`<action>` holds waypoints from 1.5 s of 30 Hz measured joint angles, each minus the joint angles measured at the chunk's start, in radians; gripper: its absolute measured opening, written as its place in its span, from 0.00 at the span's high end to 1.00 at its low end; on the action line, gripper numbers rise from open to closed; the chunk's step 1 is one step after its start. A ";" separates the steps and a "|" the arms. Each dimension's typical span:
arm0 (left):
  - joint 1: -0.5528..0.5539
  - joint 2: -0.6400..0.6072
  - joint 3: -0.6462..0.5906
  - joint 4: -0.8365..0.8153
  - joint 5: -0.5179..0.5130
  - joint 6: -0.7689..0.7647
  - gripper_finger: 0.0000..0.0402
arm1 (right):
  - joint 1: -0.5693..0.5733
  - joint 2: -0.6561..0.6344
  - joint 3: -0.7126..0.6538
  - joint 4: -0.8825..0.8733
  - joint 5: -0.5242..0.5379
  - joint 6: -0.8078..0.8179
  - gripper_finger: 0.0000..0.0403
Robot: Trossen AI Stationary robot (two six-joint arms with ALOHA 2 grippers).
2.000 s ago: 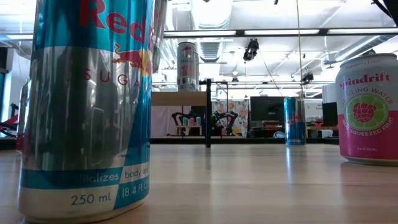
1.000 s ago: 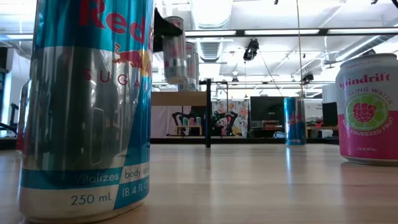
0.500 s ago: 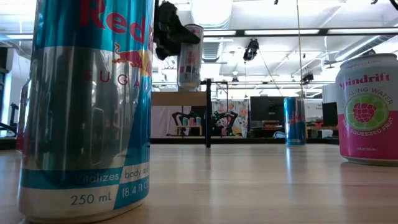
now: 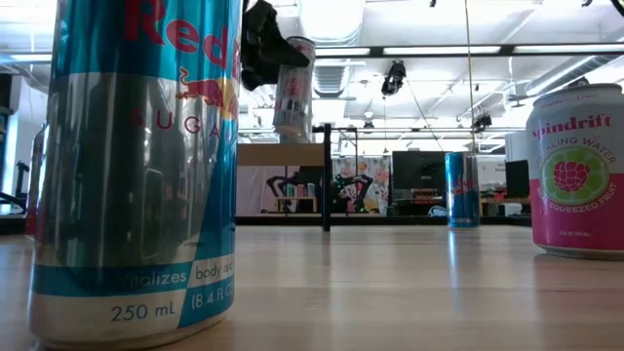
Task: Place canned beverage on shelf
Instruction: Put the white-pink soda can on the shelf aligned with the other white-pink soda can
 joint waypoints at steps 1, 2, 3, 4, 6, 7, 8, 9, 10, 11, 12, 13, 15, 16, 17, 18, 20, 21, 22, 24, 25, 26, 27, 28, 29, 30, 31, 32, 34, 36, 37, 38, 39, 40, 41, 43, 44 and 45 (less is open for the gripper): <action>0.000 -0.007 -0.011 0.002 0.000 -0.001 0.47 | -0.002 0.000 0.000 0.000 0.000 -0.001 0.18; 0.002 -0.014 -0.020 0.009 0.000 -0.003 0.47 | -0.003 0.000 0.000 0.000 0.000 -0.001 0.18; 0.004 -0.018 -0.028 0.015 0.000 -0.005 0.47 | -0.005 0.000 0.000 0.000 0.000 0.000 0.18; 0.006 -0.021 -0.034 0.016 0.000 -0.010 0.47 | -0.007 0.000 0.000 0.000 0.000 0.000 0.18; 0.009 -0.022 -0.046 0.025 0.000 -0.017 0.47 | -0.009 0.000 0.000 0.000 0.000 -0.001 0.18; 0.010 -0.022 -0.054 0.034 -0.001 -0.019 0.47 | -0.010 0.000 0.000 -0.001 0.000 -0.001 0.18; 0.012 -0.022 -0.065 0.046 -0.002 -0.022 0.47 | -0.011 0.000 0.000 -0.001 0.000 0.001 0.18; 0.014 -0.022 -0.077 0.069 -0.001 -0.028 0.47 | -0.011 0.000 0.000 -0.002 0.000 0.001 0.18; 0.018 -0.022 -0.088 0.101 -0.003 -0.034 0.47 | -0.010 0.000 0.000 -0.002 0.000 0.001 0.18; 0.022 -0.022 -0.095 0.125 -0.002 -0.044 0.47 | -0.010 0.000 0.000 -0.002 0.000 0.003 0.18; 0.029 -0.022 -0.099 0.133 0.000 -0.055 0.47 | -0.010 0.000 0.000 -0.003 0.000 0.008 0.18; 0.035 -0.022 -0.101 0.136 0.002 -0.059 0.47 | -0.010 0.000 0.000 -0.005 0.000 0.013 0.18; 0.042 -0.022 -0.101 0.140 -0.002 -0.058 0.47 | -0.010 0.000 0.000 -0.006 -0.001 0.018 0.18; 0.045 -0.021 -0.102 0.144 -0.002 -0.056 0.47 | -0.010 0.000 0.000 -0.008 -0.001 0.019 0.18; 0.047 -0.021 -0.102 0.149 -0.002 -0.052 0.47 | -0.010 0.000 0.000 -0.008 -0.001 0.019 0.18; 0.050 -0.021 -0.102 0.155 -0.002 -0.052 0.47 | -0.010 0.000 0.000 -0.008 -0.001 0.019 0.18; 0.055 -0.021 -0.102 0.164 -0.001 -0.051 0.47 | -0.010 0.000 0.000 -0.008 -0.001 0.019 0.18; 0.058 -0.021 -0.102 0.165 0.000 -0.051 0.47 | -0.010 0.000 0.000 -0.008 -0.001 0.019 0.18; 0.060 -0.021 -0.102 0.166 0.002 -0.050 0.47 | -0.010 0.000 0.000 -0.008 -0.001 0.019 0.18; 0.062 -0.021 -0.103 0.167 0.002 -0.049 0.47 | -0.014 0.000 0.000 -0.008 -0.002 0.019 0.18; 0.063 -0.021 -0.103 0.168 0.002 -0.047 0.47 | -0.015 0.000 0.000 -0.008 -0.002 0.019 0.18; 0.063 -0.021 -0.103 0.169 0.001 -0.045 0.47 | -0.016 0.000 0.000 -0.008 -0.002 0.018 0.18; 0.063 -0.021 -0.103 0.169 0.001 -0.044 0.47 | -0.018 0.000 0.000 -0.008 -0.004 0.018 0.18; 0.063 -0.020 -0.104 0.169 0.001 -0.042 0.47 | -0.019 0.000 0.000 -0.008 -0.003 0.018 0.18; 0.063 -0.014 -0.104 0.175 0.001 -0.039 0.47 | -0.021 0.000 0.000 -0.008 -0.004 0.018 0.18; 0.063 -0.007 -0.104 0.181 0.002 -0.039 0.47 | -0.023 0.000 0.000 -0.007 -0.004 0.018 0.18; 0.062 0.001 -0.104 0.181 0.002 -0.042 0.47 | -0.023 0.000 0.000 -0.007 -0.005 0.018 0.18; 0.062 0.010 -0.104 0.181 0.004 -0.043 0.47 | -0.024 0.000 0.000 -0.007 -0.012 0.018 0.18; 0.062 0.028 -0.103 0.200 0.014 -0.048 0.47 | -0.026 0.000 0.000 -0.007 -0.023 0.019 0.18; 0.062 0.040 -0.102 0.216 0.034 -0.056 0.47 | -0.026 0.000 0.000 -0.007 -0.026 0.018 0.18; 0.063 0.045 -0.102 0.221 0.035 -0.060 0.47 | -0.026 0.000 0.000 -0.007 -0.026 0.019 0.18; 0.063 0.046 -0.102 0.225 0.035 -0.061 0.47 | -0.026 0.000 0.000 -0.007 -0.027 0.019 0.18; 0.063 0.046 -0.102 0.226 0.035 -0.061 0.47 | -0.026 0.000 0.000 -0.008 -0.027 0.019 0.18; 0.064 0.046 -0.102 0.227 0.035 -0.060 0.47 | -0.028 0.000 0.000 -0.008 -0.027 0.018 0.18; 0.067 0.046 -0.102 0.229 0.035 -0.060 0.47 | -0.029 0.000 0.000 -0.008 -0.027 0.019 0.18; 0.074 0.046 -0.102 0.230 0.041 -0.059 0.47 | -0.030 0.000 0.000 -0.008 -0.027 0.018 0.18; 0.079 0.046 -0.102 0.229 0.043 -0.060 0.47 | -0.032 0.000 0.000 -0.008 -0.027 0.018 0.18; 0.083 0.046 -0.102 0.229 0.045 -0.061 0.47 | -0.032 0.000 0.000 -0.008 -0.027 0.018 0.18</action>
